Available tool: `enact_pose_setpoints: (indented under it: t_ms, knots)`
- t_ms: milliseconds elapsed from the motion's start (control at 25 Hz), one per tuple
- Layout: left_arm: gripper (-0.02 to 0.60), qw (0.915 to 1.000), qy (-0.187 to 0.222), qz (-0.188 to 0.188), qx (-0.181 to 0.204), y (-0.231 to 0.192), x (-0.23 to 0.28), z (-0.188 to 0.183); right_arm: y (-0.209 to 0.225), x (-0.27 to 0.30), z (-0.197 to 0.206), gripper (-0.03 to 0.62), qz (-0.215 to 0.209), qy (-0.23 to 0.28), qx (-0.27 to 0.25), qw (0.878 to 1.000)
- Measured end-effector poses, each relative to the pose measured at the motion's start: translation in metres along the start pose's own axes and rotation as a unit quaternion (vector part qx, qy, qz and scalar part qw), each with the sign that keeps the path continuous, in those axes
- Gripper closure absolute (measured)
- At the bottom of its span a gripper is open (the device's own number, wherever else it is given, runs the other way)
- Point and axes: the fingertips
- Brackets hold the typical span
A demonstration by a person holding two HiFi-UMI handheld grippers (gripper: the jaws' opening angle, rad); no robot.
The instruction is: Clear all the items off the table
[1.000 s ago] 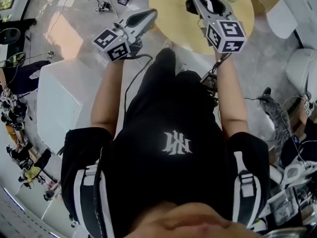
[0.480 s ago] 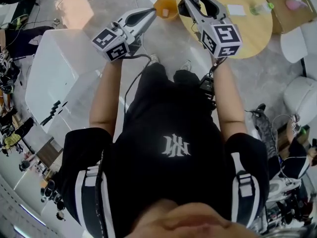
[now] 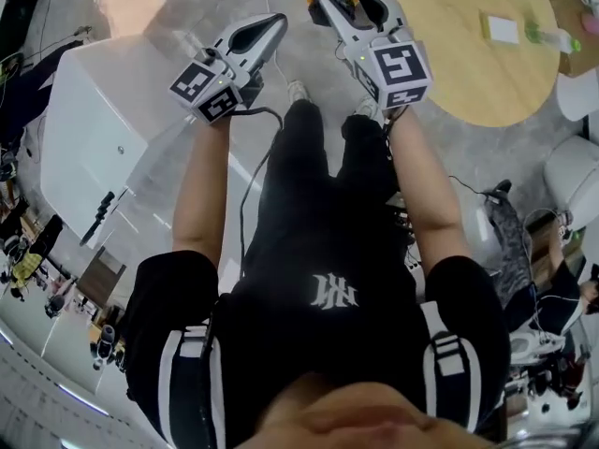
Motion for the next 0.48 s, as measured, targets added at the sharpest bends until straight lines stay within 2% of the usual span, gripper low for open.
enact_pose_setpoints:
  t_ms: [160,360,480]
  knots:
    - [0.569,0.9998,0.008,0.01,-0.015,-0.027,0.03,0.047,0.023,0.028,0.059,0.425,0.036,-0.001,0.022,0.999]
    - [0.569,0.9995,-0.009,0.02,-0.022,-0.103,0.066,0.125,0.041,0.103,0.161,0.425,0.044,-0.032,0.015,0.998]
    - [0.569,0.9992,-0.019,0.029,-0.022,-0.134,0.088,0.168,0.058,0.134,0.222,0.425,0.055,-0.055,0.019,0.997]
Point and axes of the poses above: the fingertips, and each gripper's own axes: x forward along the fingers, y to its right, z out of its underside, and after that the axes turned 9 degrees about -y, right-handed
